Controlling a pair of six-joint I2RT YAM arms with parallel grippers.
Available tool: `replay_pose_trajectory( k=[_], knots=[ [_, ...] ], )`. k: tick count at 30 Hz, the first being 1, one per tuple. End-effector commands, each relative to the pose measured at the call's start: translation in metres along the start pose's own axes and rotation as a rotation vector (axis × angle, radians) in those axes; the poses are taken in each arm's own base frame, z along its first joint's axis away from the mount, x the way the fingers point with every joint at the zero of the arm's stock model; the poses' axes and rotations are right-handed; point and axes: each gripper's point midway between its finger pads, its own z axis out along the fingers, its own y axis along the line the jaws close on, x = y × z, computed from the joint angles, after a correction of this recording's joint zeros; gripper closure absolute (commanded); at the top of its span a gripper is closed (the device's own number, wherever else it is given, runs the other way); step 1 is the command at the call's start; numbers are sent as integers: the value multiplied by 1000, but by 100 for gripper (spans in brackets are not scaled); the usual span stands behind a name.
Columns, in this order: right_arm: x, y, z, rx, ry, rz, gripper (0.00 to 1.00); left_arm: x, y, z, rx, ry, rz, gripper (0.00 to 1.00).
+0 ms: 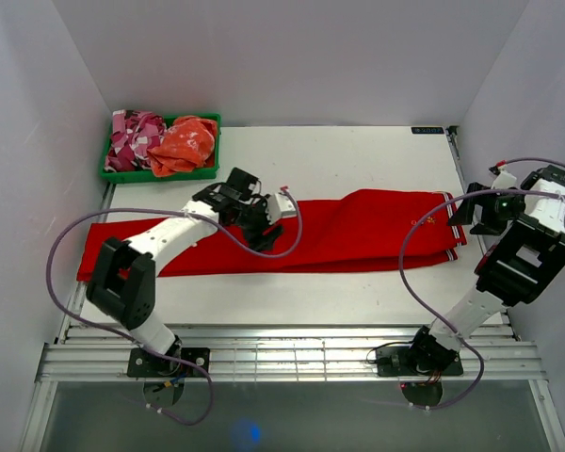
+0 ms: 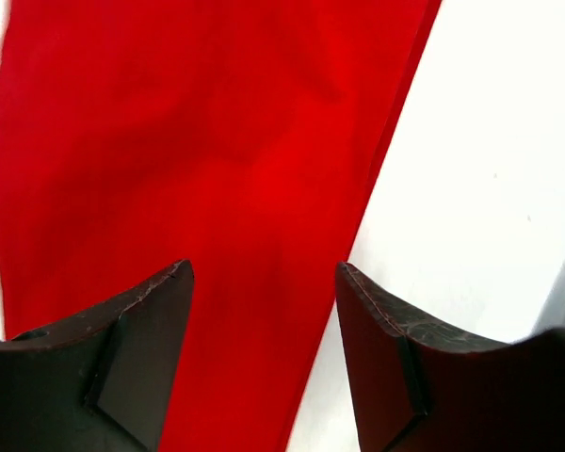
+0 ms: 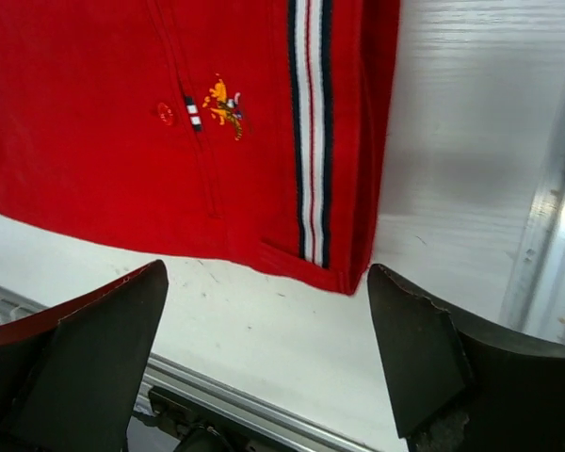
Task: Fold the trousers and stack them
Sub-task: Fold the trousers
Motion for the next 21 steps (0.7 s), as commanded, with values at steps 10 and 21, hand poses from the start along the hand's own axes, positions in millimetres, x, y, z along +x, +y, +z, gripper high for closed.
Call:
replay_pose_trajectory(
  k=[10,21],
  knots=[
    [10,47,40,-394,-37,173,33,-105,-46,98,18,-87,373,26],
    [33,56,42,-401,6,210,92,-105,-69,161,0,-57,426,32]
  ],
)
